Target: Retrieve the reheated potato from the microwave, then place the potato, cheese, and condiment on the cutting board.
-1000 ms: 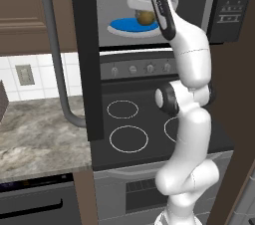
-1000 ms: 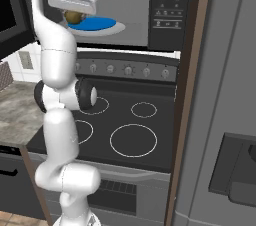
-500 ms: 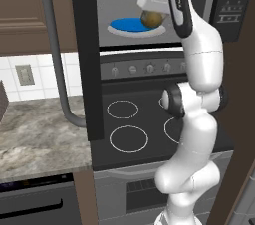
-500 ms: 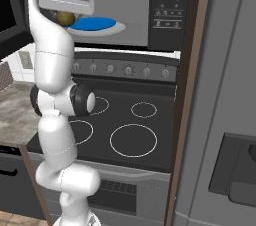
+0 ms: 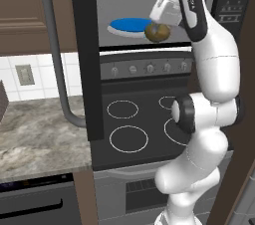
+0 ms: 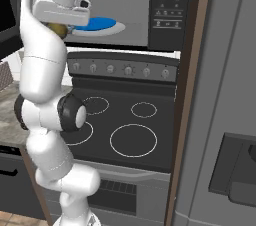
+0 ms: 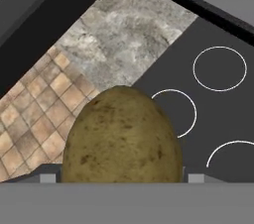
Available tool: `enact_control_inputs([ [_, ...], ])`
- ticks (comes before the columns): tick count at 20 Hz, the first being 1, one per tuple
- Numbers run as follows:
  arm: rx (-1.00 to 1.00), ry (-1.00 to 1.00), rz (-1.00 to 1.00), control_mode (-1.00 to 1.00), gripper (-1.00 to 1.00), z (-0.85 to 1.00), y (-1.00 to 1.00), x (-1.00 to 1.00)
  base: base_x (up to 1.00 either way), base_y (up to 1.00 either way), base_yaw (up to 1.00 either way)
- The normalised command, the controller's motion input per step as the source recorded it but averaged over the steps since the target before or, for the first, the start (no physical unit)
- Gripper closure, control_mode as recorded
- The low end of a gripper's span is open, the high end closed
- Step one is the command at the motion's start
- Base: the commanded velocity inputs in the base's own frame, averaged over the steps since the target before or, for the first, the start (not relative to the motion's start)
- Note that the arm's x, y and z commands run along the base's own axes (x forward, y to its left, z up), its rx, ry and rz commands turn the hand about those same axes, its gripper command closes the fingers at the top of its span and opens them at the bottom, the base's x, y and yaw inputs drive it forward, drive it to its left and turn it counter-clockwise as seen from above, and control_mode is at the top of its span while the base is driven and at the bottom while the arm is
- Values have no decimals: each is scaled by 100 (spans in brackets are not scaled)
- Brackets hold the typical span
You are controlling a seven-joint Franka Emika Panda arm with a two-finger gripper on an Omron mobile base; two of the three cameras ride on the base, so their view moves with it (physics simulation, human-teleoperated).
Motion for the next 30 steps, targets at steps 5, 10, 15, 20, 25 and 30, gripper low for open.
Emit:
enact_control_inputs([
  [5,5,-15,23,-100,100,-43,0,-75,0,0,0],
  [10,0,-17,14,-100,100,-27,0,-78,0,0,0],
  [15,0,-22,0,-100,100,-38,0,-74,0,0,0],
  [20,0,-4,-12,-100,100,-43,-3,-20,0,0,0],
  [25,0,13,-18,-100,100,-58,0,1,0,0,0],
  [30,2,7,-15,-100,100,-38,0,9,0,0,0],
])
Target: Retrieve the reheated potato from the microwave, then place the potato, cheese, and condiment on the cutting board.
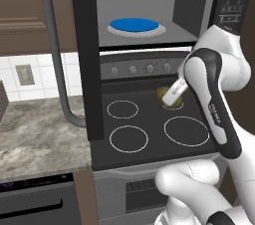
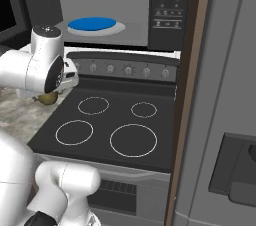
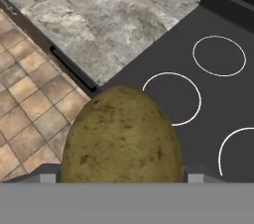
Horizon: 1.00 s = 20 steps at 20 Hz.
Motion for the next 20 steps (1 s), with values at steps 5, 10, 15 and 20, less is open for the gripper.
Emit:
enact_control_inputs([
  [5,0,0,-11,-100,100,-27,3,1,0,0,0],
  [10,0,0,0,-100,100,0,1,0,0,0,0],
  [15,0,0,0,-100,100,0,0,0,0,0,0],
  [20,0,0,0,-100,100,0,0,0,0,0,0],
])
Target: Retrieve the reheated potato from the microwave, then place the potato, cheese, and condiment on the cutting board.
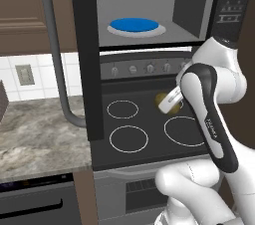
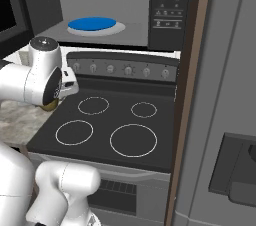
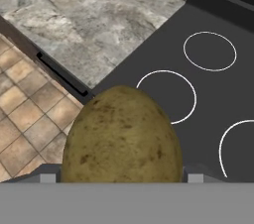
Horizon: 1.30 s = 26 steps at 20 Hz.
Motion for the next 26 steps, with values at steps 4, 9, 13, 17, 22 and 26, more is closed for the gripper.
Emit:
enact_control_inputs([
  [4,0,0,0,-100,100,0,0,0,0,0,0],
  [9,0,0,0,-100,100,0,0,0,0,0,0],
  [13,0,0,0,-100,100,0,0,0,0,0,0],
  [17,0,0,0,100,100,0,0,0,0,0,0],
  [22,0,0,0,100,100,0,0,0,0,0,0],
  [26,0,0,0,100,100,0,0,0,0,0,0],
])
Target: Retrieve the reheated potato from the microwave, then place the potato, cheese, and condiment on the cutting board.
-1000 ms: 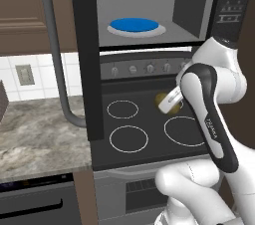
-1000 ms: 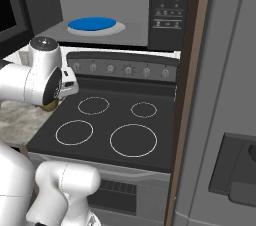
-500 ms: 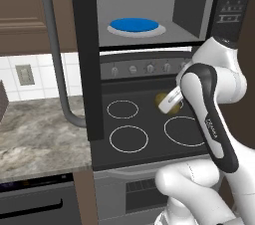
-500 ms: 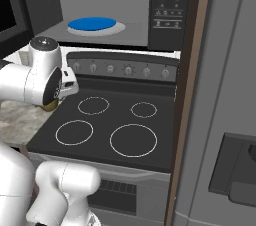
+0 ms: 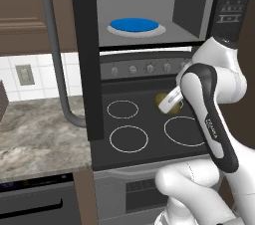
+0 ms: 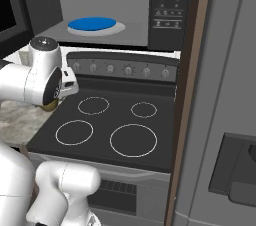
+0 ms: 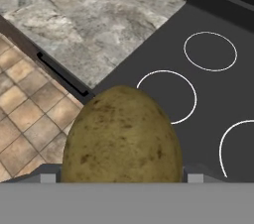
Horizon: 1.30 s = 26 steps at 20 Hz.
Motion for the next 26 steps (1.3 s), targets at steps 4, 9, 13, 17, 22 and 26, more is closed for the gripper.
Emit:
enact_control_inputs([
  [4,0,0,0,100,100,0,0,0,-24,1,-5],
  [9,0,0,0,100,100,0,0,0,-62,0,-17],
  [13,0,0,0,100,100,0,0,0,-57,0,-17],
  [17,0,0,0,100,100,0,0,0,-64,3,-13],
  [22,0,0,0,100,100,0,0,0,-85,15,-12],
  [26,0,0,0,100,100,0,0,0,-81,46,-21],
])
